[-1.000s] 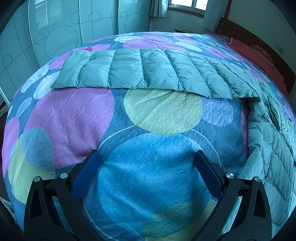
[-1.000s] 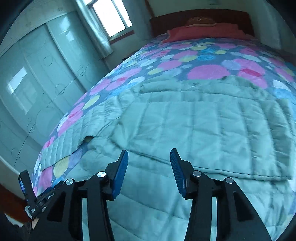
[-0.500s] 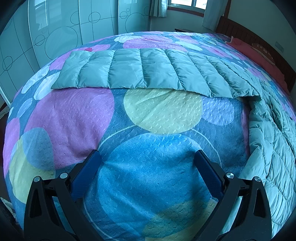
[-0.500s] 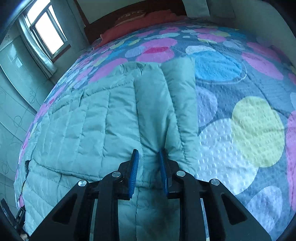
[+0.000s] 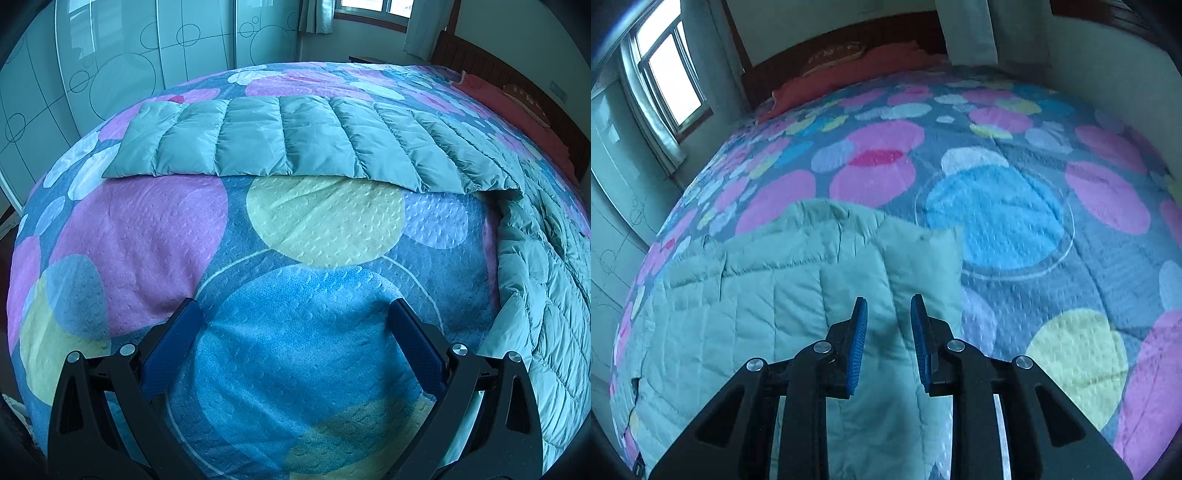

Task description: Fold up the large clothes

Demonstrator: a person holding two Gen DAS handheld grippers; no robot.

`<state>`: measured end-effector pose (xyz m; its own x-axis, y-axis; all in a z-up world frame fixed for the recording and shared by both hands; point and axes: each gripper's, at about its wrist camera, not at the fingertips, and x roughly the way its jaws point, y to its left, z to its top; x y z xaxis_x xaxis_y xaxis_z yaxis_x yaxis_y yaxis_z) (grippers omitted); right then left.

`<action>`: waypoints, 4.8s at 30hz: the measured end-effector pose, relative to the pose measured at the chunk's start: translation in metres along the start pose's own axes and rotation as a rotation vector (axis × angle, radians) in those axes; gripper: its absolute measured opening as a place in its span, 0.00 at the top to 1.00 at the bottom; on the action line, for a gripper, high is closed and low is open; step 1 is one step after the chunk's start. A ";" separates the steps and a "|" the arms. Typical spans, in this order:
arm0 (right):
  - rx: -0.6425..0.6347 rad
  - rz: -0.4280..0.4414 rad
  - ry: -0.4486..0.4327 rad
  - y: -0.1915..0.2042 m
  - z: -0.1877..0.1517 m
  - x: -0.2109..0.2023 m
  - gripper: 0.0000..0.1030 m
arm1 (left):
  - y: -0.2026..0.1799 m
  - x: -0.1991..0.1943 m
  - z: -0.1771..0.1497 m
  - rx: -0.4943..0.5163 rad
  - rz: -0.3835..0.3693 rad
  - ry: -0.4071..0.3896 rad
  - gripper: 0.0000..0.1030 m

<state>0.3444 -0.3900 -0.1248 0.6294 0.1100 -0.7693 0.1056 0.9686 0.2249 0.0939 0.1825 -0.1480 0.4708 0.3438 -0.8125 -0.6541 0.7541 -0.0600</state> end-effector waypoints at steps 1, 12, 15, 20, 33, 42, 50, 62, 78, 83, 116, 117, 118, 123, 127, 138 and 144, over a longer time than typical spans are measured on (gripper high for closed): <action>-0.001 -0.007 -0.002 0.000 0.005 0.005 0.71 | 0.001 0.000 0.000 -0.001 -0.001 0.000 0.02; -0.006 -0.033 0.062 0.011 -0.004 0.018 0.59 | 0.000 0.000 0.000 0.000 -0.001 -0.001 0.02; -0.021 -0.023 -0.015 0.023 -0.035 -0.026 0.39 | 0.000 0.000 0.000 -0.001 -0.002 -0.002 0.02; -0.034 -0.021 -0.055 0.040 -0.085 -0.058 0.37 | 0.000 -0.001 0.000 -0.001 -0.002 -0.001 0.02; -0.104 -0.079 -0.012 0.063 -0.115 -0.003 0.35 | -0.001 -0.001 0.000 0.004 0.004 0.002 0.02; -0.126 -0.057 -0.026 0.066 -0.119 -0.004 0.23 | 0.011 -0.007 0.003 -0.054 -0.085 0.000 0.02; -0.134 -0.046 -0.023 0.067 -0.119 -0.003 0.19 | 0.067 -0.001 0.031 -0.245 -0.315 -0.052 0.02; -0.129 -0.039 -0.027 0.068 -0.119 -0.003 0.18 | 0.137 0.038 0.084 -0.483 -0.307 -0.167 0.11; -0.129 -0.038 -0.029 0.068 -0.119 -0.004 0.18 | 0.118 0.016 0.104 -0.379 -0.244 -0.278 0.96; -0.128 -0.036 -0.030 0.068 -0.120 -0.004 0.18 | 0.041 -0.010 0.110 -0.198 -0.347 -0.301 0.96; -0.115 -0.023 -0.036 0.068 -0.118 -0.004 0.18 | -0.328 -0.017 -0.022 0.523 -0.603 -0.078 0.94; -0.115 -0.023 -0.037 0.068 -0.118 -0.004 0.18 | -0.328 -0.015 -0.023 0.522 -0.610 -0.063 0.92; -0.115 -0.023 -0.037 0.069 -0.117 -0.004 0.18 | -0.328 -0.015 -0.023 0.520 -0.617 -0.053 0.87; -0.115 -0.024 -0.036 0.068 -0.118 -0.005 0.18 | -0.315 -0.028 -0.019 0.503 -0.672 -0.045 0.59; -0.118 -0.028 -0.033 0.070 -0.117 -0.004 0.18 | -0.292 -0.043 -0.011 0.474 -0.702 -0.045 0.49; -0.098 -0.050 -0.024 0.080 -0.109 -0.017 0.18 | -0.177 -0.040 0.048 0.319 -0.568 -0.132 0.44; -0.069 0.073 -0.061 0.119 -0.099 -0.042 0.18 | -0.121 -0.010 0.084 0.216 -0.463 -0.135 0.43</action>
<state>0.2538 -0.2573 -0.1250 0.6795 0.1686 -0.7140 0.0063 0.9719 0.2354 0.2180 0.1351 -0.0842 0.7628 0.0058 -0.6466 -0.2294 0.9373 -0.2622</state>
